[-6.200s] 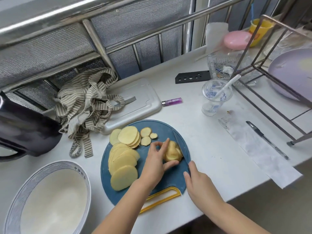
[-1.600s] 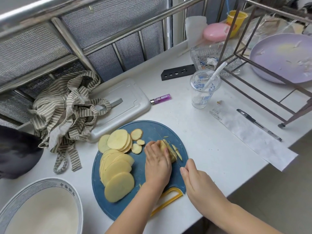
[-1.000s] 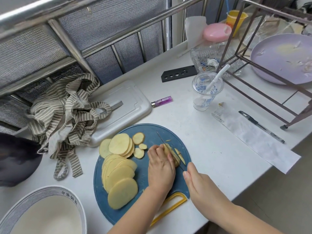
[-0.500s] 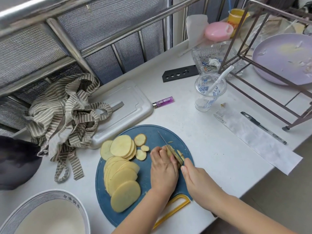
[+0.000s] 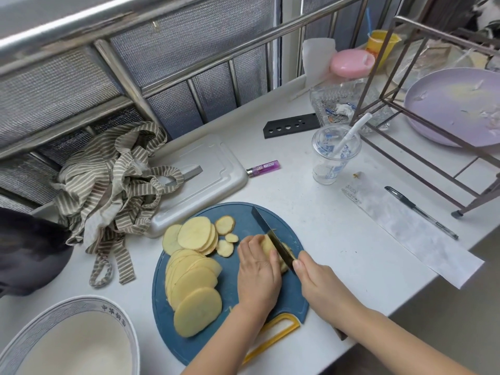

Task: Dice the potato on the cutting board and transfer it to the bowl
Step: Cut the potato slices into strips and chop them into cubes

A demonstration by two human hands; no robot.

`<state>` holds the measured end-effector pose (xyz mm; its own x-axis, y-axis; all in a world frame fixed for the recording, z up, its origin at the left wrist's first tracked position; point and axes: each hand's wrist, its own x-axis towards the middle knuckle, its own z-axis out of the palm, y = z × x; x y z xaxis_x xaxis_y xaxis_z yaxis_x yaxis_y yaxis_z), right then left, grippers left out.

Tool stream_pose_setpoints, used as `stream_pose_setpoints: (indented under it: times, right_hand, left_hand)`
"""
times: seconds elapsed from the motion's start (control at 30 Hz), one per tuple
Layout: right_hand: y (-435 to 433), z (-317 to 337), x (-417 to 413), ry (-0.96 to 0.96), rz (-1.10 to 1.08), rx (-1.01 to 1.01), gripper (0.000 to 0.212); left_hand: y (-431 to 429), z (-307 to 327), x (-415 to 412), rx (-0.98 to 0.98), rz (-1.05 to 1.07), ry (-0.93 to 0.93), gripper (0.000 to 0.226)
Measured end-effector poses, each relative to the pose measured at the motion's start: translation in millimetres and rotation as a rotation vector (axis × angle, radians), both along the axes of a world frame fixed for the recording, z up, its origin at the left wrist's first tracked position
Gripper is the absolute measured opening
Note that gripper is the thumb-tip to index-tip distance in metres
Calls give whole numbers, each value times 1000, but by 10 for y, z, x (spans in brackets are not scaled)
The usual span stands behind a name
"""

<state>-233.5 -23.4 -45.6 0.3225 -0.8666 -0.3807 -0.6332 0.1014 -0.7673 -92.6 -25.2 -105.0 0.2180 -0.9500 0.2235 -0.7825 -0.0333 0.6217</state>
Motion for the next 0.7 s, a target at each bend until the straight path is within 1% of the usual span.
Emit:
stream_pose_setpoints:
  times: [0.1,0.2,0.3,0.47,0.7]
  right_hand:
    - [38,44,-38,-12,-8,-20,32]
    - [130,95,-54,-49,-48,-42,33]
    - [221,156,-50,-68,-76,-69,33]
    - [294,216,-6,-92,-84,-94,31]
    - [352,210,37,-19,-43,-119,29]
  left_hand:
    - [25,62,20,25,-19,100,54]
    - [34,76,31,14,35,163,53]
    - [51,39,19,-11,64,115,46]
    - [56,15,-15,-3,92,67,42]
    - [64,15,-19,5,74,49,43]
